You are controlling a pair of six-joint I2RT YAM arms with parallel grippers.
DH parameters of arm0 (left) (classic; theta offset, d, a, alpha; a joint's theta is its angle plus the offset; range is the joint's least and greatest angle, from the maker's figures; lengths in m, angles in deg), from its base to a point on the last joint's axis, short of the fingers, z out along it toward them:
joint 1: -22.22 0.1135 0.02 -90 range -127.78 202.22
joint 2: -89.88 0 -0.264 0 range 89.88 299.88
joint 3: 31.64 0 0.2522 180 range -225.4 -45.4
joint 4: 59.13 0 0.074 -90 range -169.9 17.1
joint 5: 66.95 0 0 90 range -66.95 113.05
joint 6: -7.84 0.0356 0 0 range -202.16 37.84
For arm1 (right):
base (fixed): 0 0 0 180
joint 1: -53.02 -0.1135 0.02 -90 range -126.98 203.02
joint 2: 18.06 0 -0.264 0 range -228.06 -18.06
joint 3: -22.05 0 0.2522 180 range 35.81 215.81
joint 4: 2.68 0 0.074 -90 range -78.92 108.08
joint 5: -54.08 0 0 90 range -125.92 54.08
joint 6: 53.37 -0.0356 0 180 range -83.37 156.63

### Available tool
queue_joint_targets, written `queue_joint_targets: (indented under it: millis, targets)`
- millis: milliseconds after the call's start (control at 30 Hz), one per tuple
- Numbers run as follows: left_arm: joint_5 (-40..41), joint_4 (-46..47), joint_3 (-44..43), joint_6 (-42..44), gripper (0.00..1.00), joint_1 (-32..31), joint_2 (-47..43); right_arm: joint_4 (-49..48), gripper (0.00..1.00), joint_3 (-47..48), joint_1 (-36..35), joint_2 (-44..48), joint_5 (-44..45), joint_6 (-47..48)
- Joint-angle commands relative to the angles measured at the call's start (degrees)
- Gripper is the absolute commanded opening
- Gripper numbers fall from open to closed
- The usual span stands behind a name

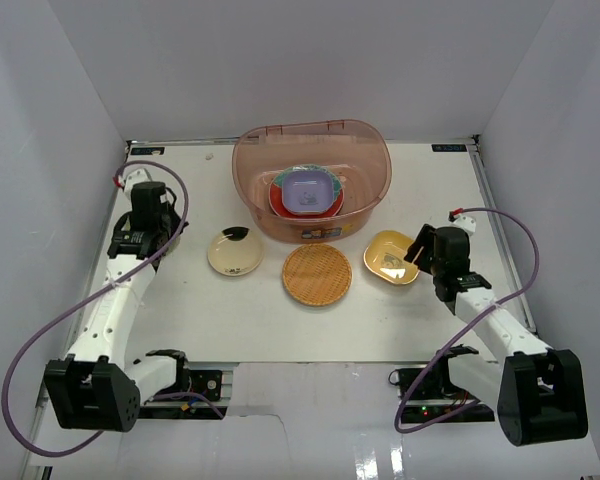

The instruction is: Place the plates into the plastic bin on the countertop

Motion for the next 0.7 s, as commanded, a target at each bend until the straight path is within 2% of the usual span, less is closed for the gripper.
queue_joint_targets:
  millis: [0,33,100,133,233,267,367,400,467,500,600,667]
  targets:
    - [-1.71,2.52,-8.87,1.04,0.00,-4.67,-1.15,-1.27,0.69,0.48,0.36,-0.64,3.73,-0.85]
    - [-0.66,3.04,-11.24,1.30,0.00,-9.30,-0.28,-1.97,0.67,0.04,0.62,-1.70,3.73,-1.29]
    - [3.10,3.40,-19.58,2.44,0.00,-14.68,4.28,-3.03,0.64,-1.10,0.80,-5.11,3.04,-2.86]
    - [4.08,3.58,-25.61,3.93,0.00,-20.01,8.48,-4.16,0.62,-1.45,1.06,-6.18,2.25,-3.40]
    - [5.50,4.37,-34.61,7.79,0.00,-28.03,15.88,-6.01,0.56,-2.25,1.41,-8.91,-0.04,-4.89]
    - [5.24,4.37,-40.03,9.63,0.00,-29.19,18.51,-7.06,0.54,-2.33,1.41,-9.35,-0.39,-5.07]
    - [4.97,3.32,-47.88,13.41,0.00,-33.41,28.97,-7.86,0.43,-2.34,1.59,-11.02,-1.19,-5.60]
    - [5.15,2.44,-53.48,14.13,0.00,-34.03,34.48,-8.39,0.36,-2.34,1.67,-11.72,-1.10,-5.77]
    - [4.98,-0.37,-58.78,15.01,0.00,-35.27,39.87,-8.57,0.30,-2.16,1.76,-12.34,-0.92,-5.78]
    - [4.80,-1.33,-63.33,15.01,0.00,-35.36,44.77,-8.57,0.22,-1.81,1.85,-12.43,-0.66,-5.86]
    - [4.71,-3.80,-67.94,14.40,0.00,-35.45,50.87,-8.39,0.13,-1.37,1.94,-10.95,-0.40,-5.86]
    - [5.06,-5.21,-71.37,13.61,0.00,-35.45,55.88,-7.87,0.10,-0.58,2.03,-9.63,-0.31,-5.86]
